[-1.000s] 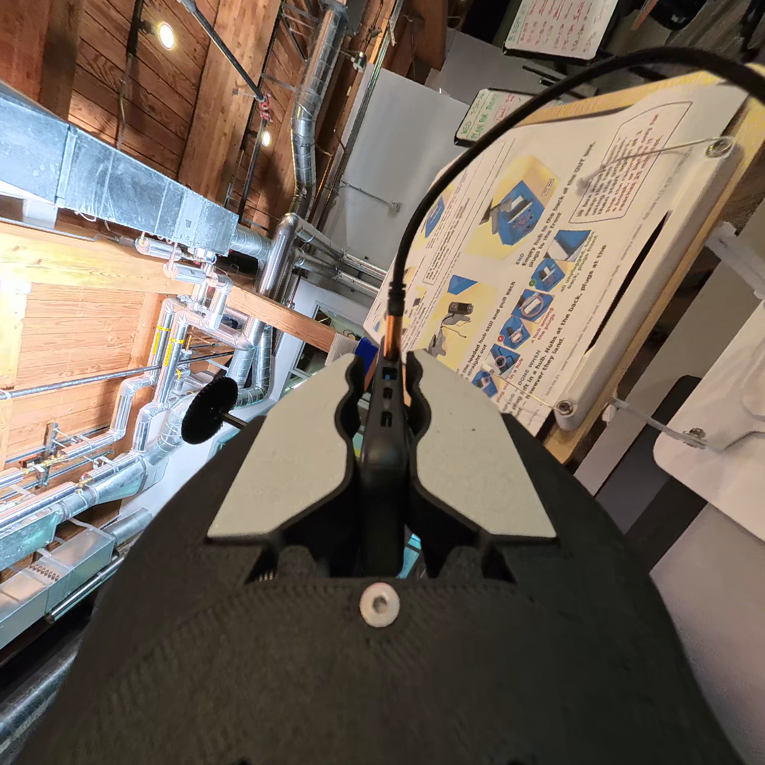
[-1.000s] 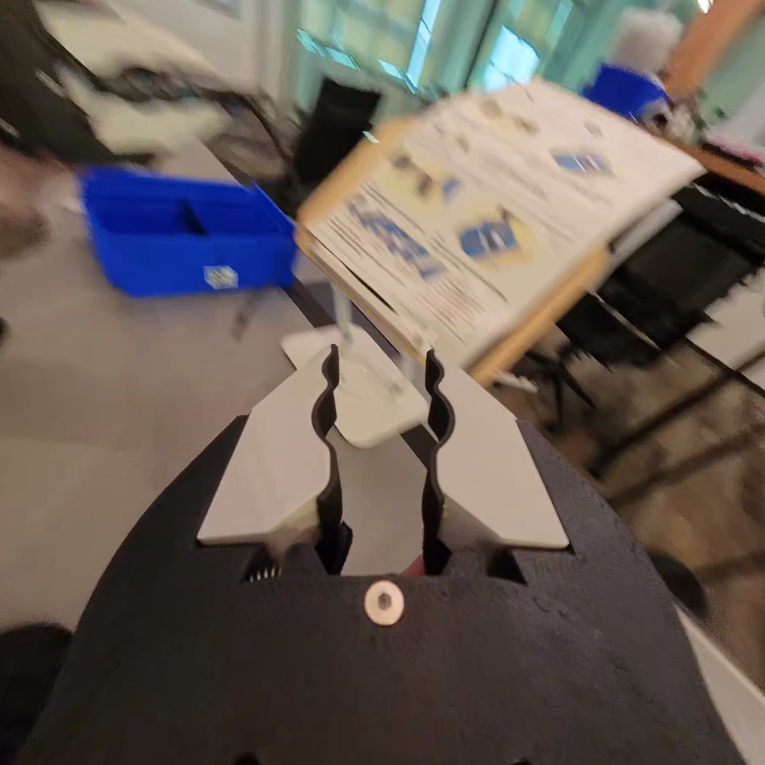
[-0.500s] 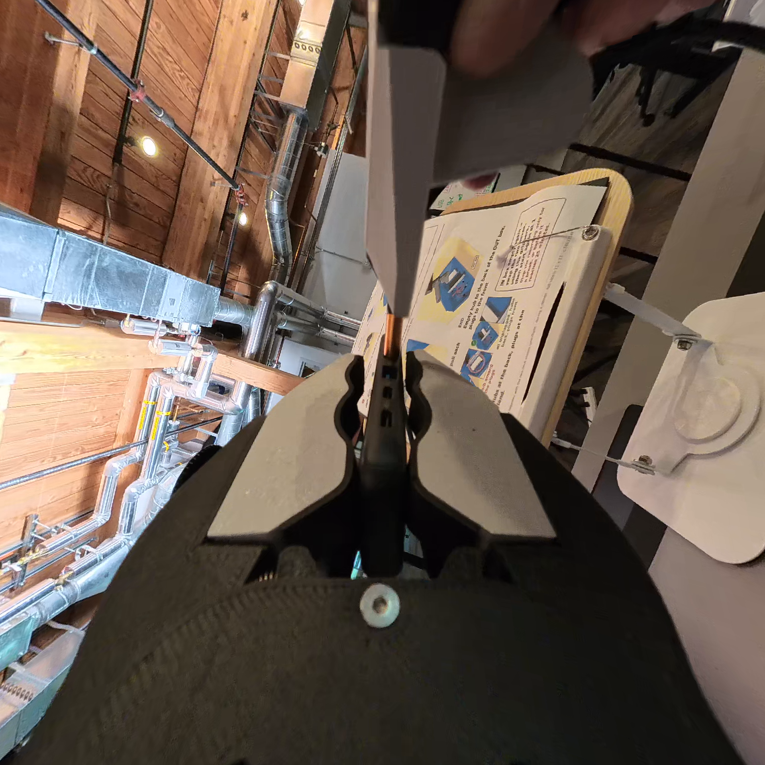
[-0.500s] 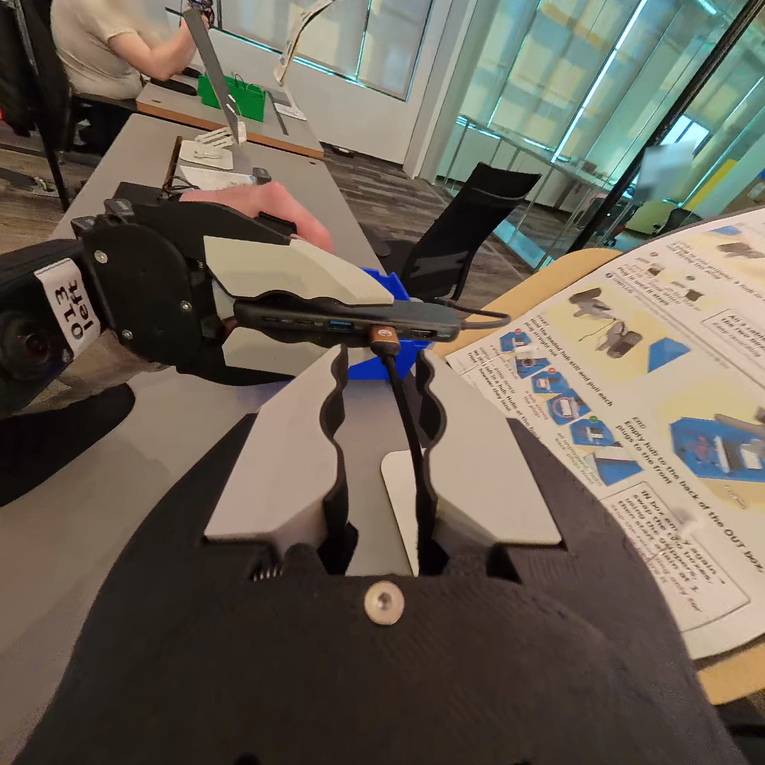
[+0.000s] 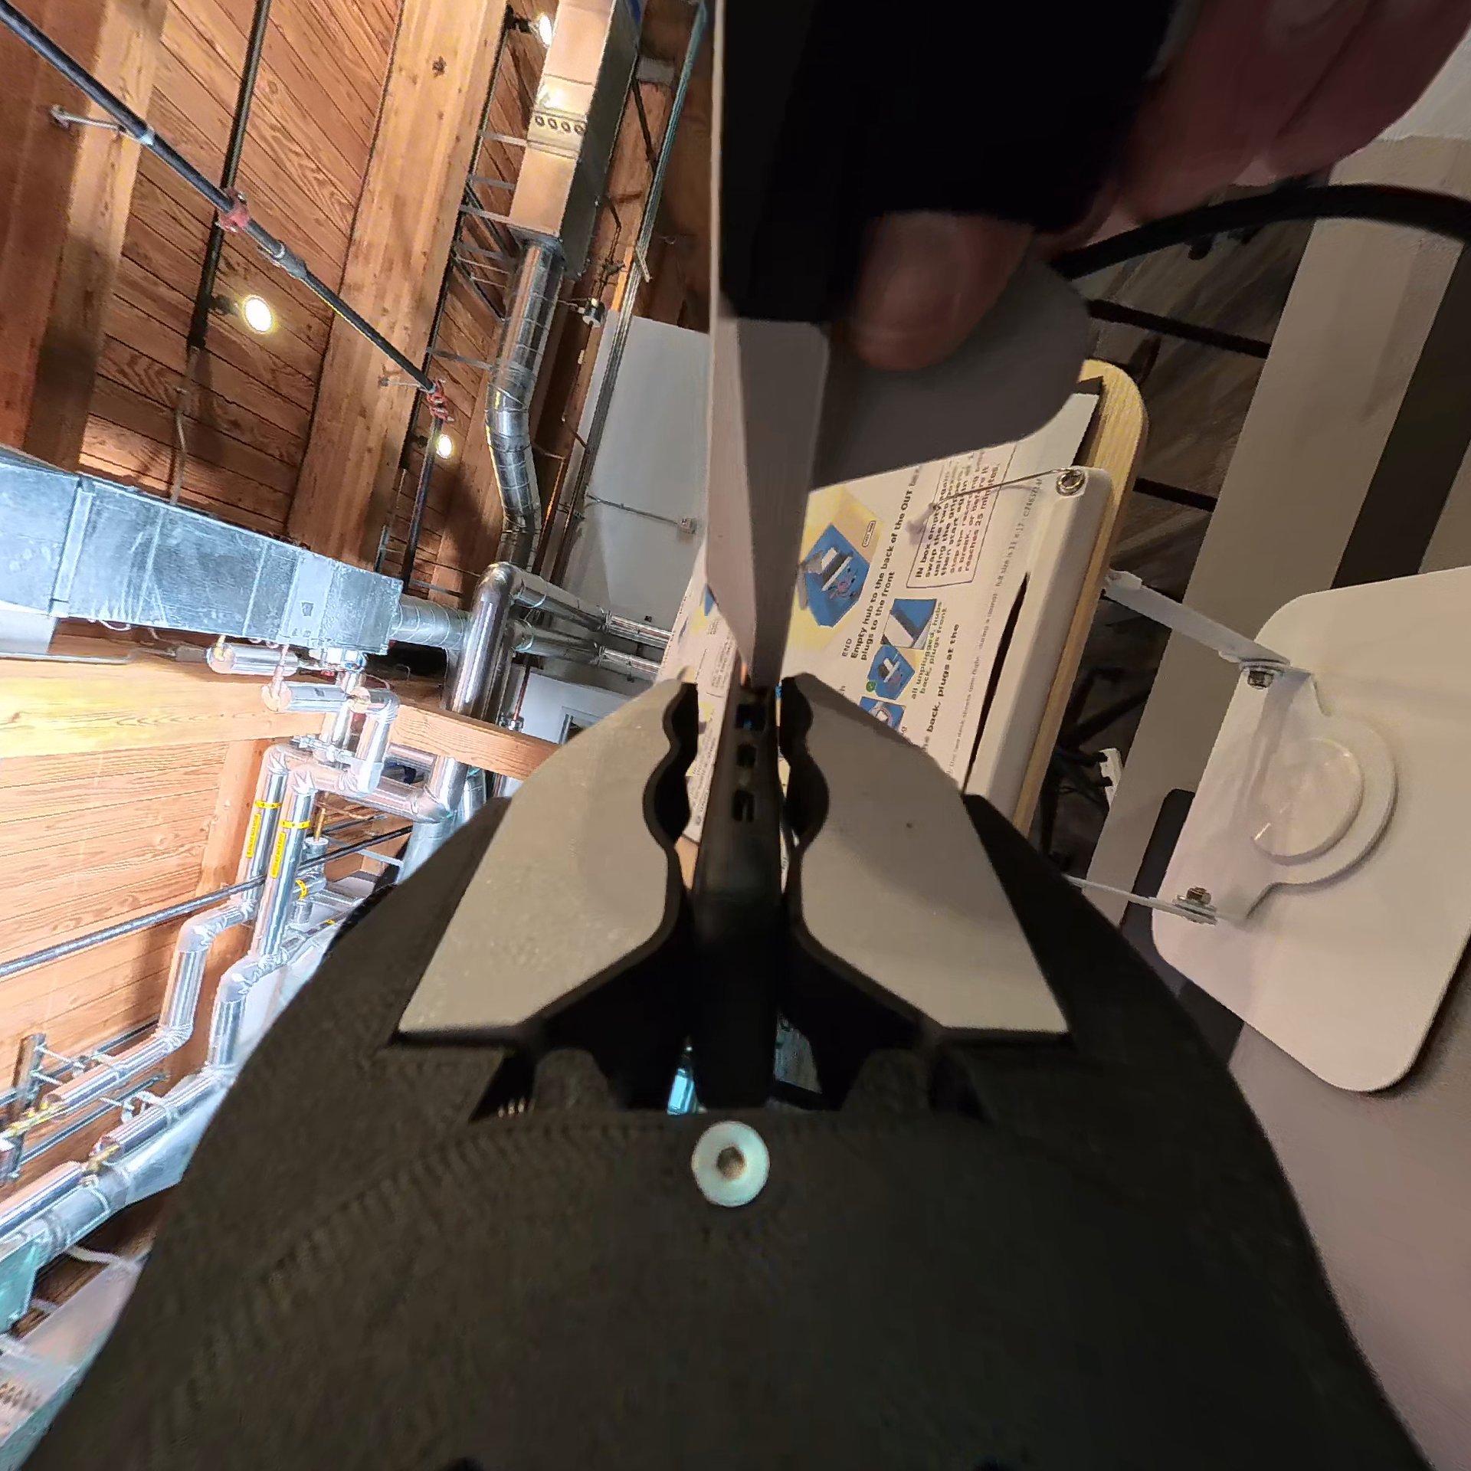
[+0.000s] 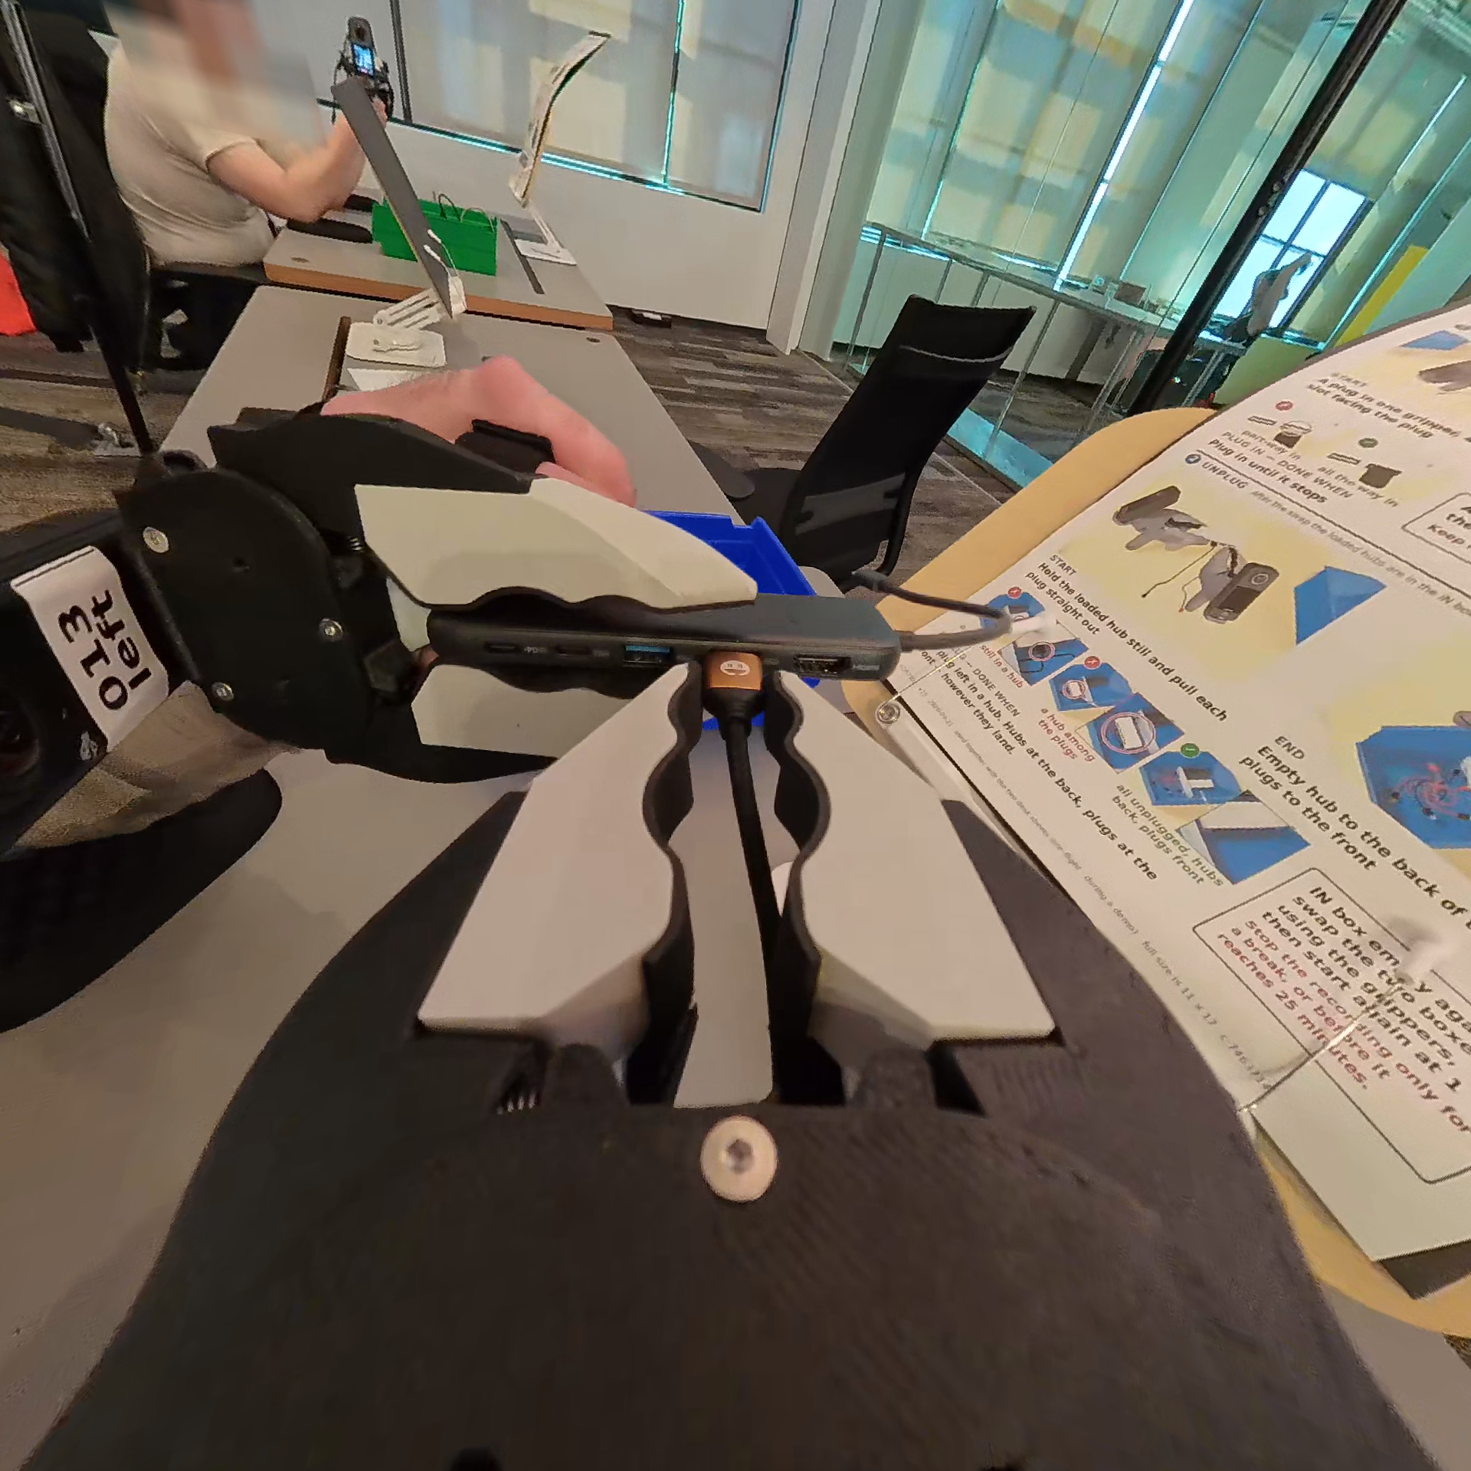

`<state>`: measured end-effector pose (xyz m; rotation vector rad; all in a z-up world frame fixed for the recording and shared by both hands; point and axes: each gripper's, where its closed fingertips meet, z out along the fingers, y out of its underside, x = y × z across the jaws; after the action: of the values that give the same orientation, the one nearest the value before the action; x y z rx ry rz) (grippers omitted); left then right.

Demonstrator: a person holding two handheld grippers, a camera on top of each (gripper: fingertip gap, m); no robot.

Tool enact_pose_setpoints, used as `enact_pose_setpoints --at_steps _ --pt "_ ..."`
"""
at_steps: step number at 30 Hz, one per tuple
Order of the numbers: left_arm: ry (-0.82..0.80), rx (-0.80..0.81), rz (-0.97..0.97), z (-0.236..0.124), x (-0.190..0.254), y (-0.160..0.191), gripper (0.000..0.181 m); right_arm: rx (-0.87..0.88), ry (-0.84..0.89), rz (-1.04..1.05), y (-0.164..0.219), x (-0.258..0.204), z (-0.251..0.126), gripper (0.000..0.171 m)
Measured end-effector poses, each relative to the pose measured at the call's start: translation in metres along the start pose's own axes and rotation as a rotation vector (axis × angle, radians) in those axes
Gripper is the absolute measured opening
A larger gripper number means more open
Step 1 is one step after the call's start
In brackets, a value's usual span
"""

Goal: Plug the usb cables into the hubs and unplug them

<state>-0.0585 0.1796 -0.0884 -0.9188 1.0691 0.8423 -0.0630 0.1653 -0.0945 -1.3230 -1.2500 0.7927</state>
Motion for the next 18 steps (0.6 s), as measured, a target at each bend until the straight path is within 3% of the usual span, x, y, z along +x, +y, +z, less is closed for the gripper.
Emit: enact_pose_setpoints --at_steps 3,9,13,18 --pt "0.003 0.005 -0.025 0.0 -0.001 0.002 0.02 0.022 -0.014 0.033 -0.001 0.0 -0.003 0.013" --pt "0.038 -0.005 -0.046 0.001 0.0 0.013 0.045 0.036 -0.03 0.068 0.001 -0.001 -0.006 0.013" --pt "0.028 0.016 -0.021 0.001 0.003 0.007 0.022 0.018 -0.049 0.053 0.003 -0.008 -0.004 0.013" --pt "0.025 0.014 -0.03 0.002 0.006 0.006 0.02 0.019 -0.056 0.058 0.003 -0.006 -0.004 0.013"
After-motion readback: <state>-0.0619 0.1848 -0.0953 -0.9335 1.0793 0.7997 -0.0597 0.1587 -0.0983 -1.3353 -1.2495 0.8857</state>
